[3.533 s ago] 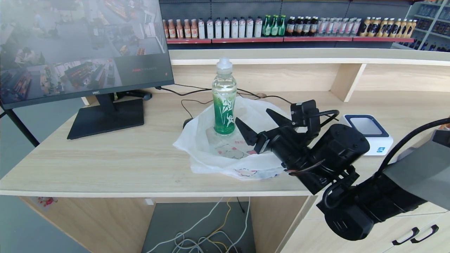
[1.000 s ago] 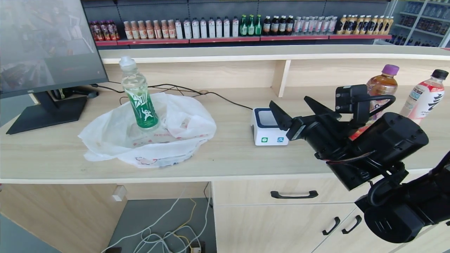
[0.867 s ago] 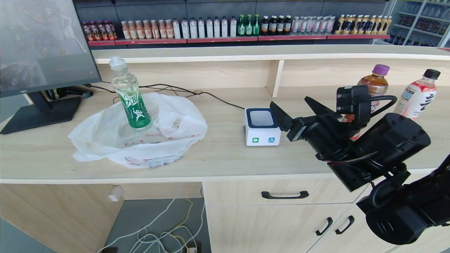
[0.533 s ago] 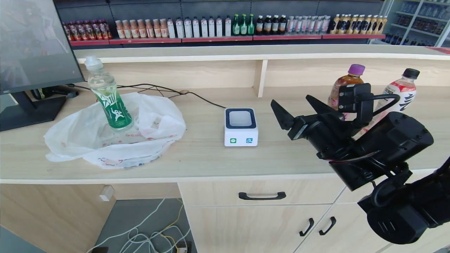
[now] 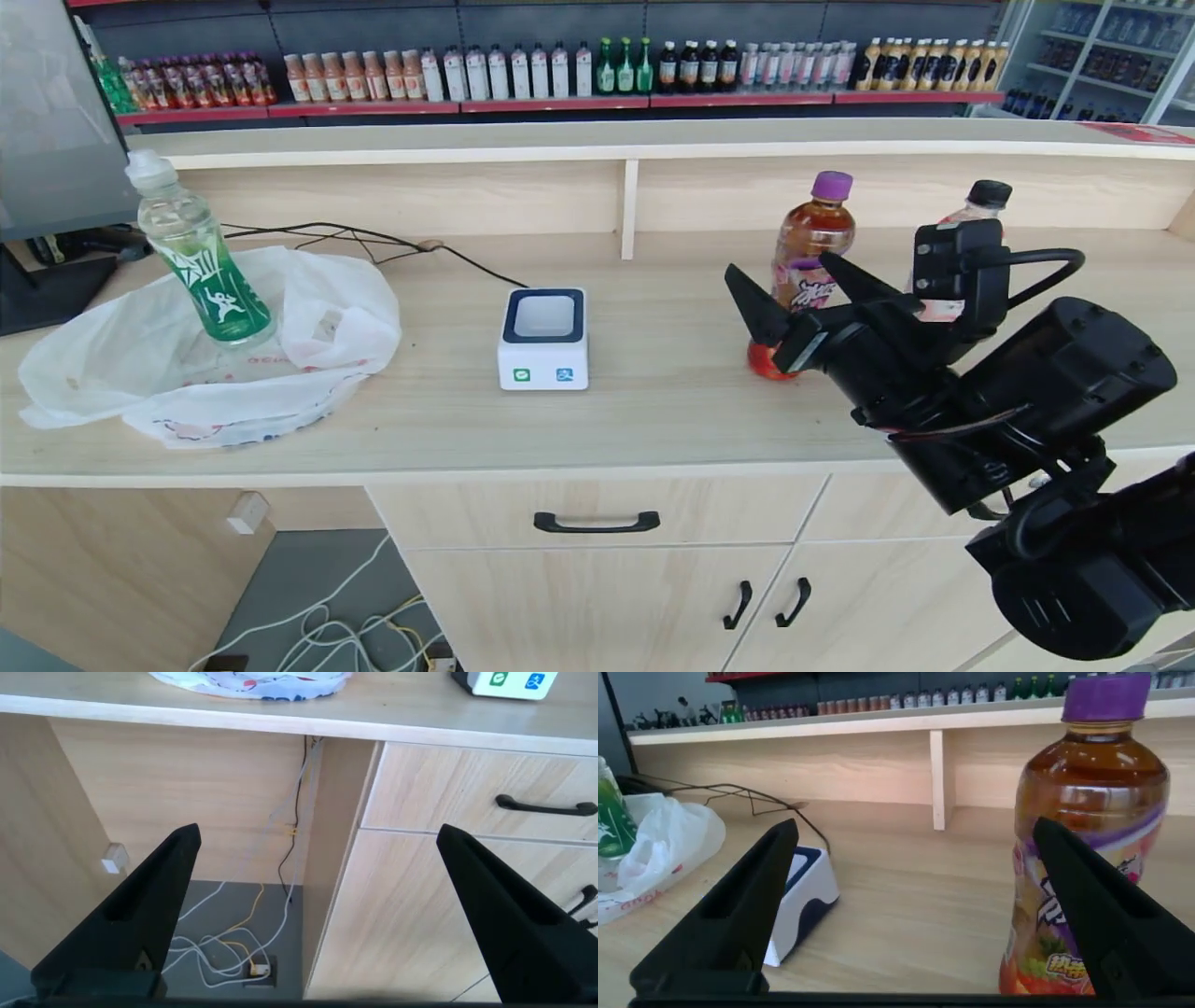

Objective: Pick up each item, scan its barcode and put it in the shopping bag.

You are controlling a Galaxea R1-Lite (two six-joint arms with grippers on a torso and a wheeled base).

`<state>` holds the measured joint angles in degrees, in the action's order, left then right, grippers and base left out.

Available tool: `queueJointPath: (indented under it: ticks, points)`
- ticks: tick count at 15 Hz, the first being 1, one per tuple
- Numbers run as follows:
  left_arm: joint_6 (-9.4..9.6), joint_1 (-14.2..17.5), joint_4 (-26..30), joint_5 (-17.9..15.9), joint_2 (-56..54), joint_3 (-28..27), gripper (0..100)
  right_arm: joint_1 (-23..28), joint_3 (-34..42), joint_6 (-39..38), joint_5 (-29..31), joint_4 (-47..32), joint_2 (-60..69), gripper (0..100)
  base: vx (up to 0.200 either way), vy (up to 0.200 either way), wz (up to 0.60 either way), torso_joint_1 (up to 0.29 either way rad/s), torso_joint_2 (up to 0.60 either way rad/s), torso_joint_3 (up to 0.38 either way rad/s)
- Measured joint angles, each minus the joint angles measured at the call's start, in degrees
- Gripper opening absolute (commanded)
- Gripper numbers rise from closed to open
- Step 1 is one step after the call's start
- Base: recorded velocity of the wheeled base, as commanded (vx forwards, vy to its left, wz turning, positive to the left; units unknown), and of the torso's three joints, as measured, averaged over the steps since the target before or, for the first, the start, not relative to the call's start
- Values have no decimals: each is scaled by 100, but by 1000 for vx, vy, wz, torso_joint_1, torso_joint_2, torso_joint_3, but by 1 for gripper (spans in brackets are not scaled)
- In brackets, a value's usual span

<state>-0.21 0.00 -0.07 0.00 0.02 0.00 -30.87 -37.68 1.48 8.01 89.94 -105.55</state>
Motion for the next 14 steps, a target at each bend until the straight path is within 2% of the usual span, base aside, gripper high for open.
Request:
queueJointPath:
  ticks: [9, 14]
  points:
    - [5, 0, 2, 0, 0, 0, 100, -312, 395, 99, 33, -4, 65, 100, 0, 0, 0, 0, 0, 0]
    - [0, 0, 2, 0, 0, 0, 100, -69, 535, 106, 417, -2, 54, 100, 0, 0, 0, 0, 0, 0]
